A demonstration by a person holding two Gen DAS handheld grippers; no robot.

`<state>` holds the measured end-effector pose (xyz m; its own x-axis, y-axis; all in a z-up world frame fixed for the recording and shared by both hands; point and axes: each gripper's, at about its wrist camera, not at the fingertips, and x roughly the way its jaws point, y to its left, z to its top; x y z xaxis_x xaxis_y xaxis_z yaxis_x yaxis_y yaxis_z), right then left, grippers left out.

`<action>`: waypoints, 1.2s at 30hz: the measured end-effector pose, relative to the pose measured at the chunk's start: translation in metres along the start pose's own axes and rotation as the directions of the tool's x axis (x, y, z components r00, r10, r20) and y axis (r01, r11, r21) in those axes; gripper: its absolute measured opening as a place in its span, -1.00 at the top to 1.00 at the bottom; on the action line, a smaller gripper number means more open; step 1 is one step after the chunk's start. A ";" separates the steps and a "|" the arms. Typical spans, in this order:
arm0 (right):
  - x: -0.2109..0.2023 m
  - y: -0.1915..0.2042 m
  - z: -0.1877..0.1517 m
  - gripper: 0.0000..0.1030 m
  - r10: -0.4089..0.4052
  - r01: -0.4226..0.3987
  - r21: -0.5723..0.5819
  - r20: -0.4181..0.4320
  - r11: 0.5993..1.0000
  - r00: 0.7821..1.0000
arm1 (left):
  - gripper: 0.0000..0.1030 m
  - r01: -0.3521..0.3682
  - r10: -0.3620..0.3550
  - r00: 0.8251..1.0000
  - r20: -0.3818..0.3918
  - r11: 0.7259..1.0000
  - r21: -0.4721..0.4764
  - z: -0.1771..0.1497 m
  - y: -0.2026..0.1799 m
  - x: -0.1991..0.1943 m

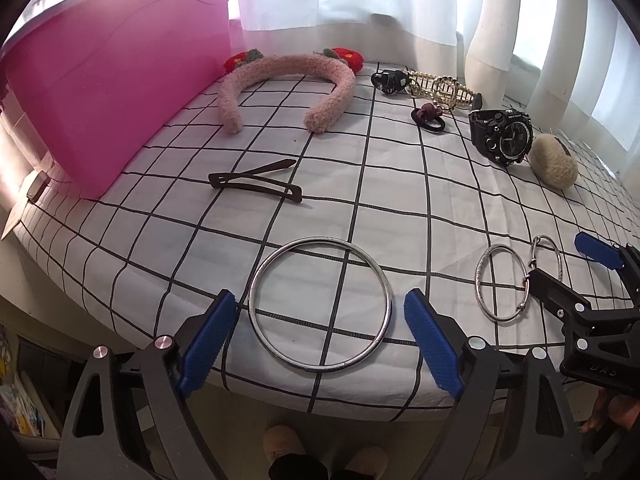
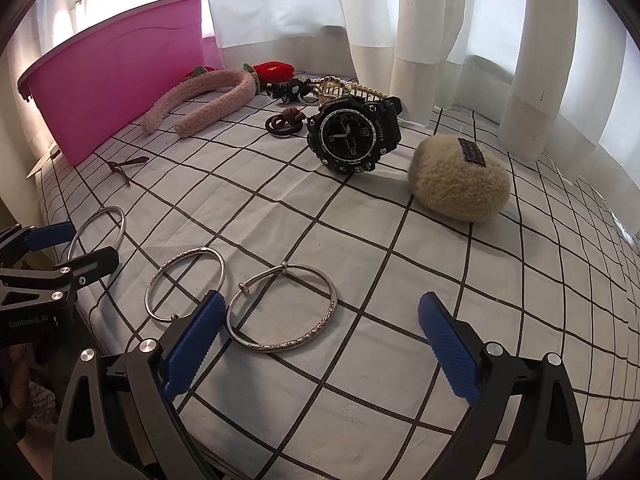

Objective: Organize jewelry
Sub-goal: 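Grasp the large silver ring with the left tool while the right tool grasps a bangle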

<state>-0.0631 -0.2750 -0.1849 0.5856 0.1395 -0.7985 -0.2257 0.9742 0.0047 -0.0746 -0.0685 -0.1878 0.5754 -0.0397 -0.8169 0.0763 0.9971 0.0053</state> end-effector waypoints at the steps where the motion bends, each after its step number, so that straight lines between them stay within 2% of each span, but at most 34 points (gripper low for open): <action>1: 0.000 0.000 0.000 -0.75 0.003 -0.003 0.000 0.001 1.000 1.000 | -0.47 0.002 -0.002 1.000 0.001 1.000 0.007 0.000 -0.002 -0.001; 3: -0.001 0.005 0.002 -0.54 0.018 -0.018 -0.021 0.005 1.000 1.000 | -0.38 0.009 -0.009 1.000 0.001 1.000 0.013 0.000 -0.004 -0.002; 5: -0.003 0.011 0.004 -0.18 0.034 -0.033 -0.047 0.010 0.998 0.999 | -0.37 0.008 -0.008 1.000 0.000 1.000 0.013 0.000 -0.005 -0.002; 7: -0.004 0.017 0.005 -0.02 0.042 -0.041 -0.061 0.015 0.997 0.999 | -0.37 0.009 -0.009 1.000 0.000 1.000 0.011 0.000 -0.005 -0.002; 22: -0.012 0.016 0.005 -0.01 0.037 -0.036 -0.034 0.055 0.999 0.998 | -0.35 0.014 -0.014 1.000 0.009 1.000 0.005 0.003 -0.004 -0.007; 36: -0.028 0.015 0.029 -0.01 0.063 -0.060 -0.023 0.115 0.998 0.991 | -0.35 0.032 -0.031 0.997 0.075 0.999 -0.005 0.028 -0.003 -0.030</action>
<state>-0.0604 -0.2588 -0.1447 0.6559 0.2196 -0.7221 -0.2783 0.9597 0.0391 -0.0693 -0.0722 -0.1476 0.6321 -0.0756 -0.7712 0.0903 0.9956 -0.0235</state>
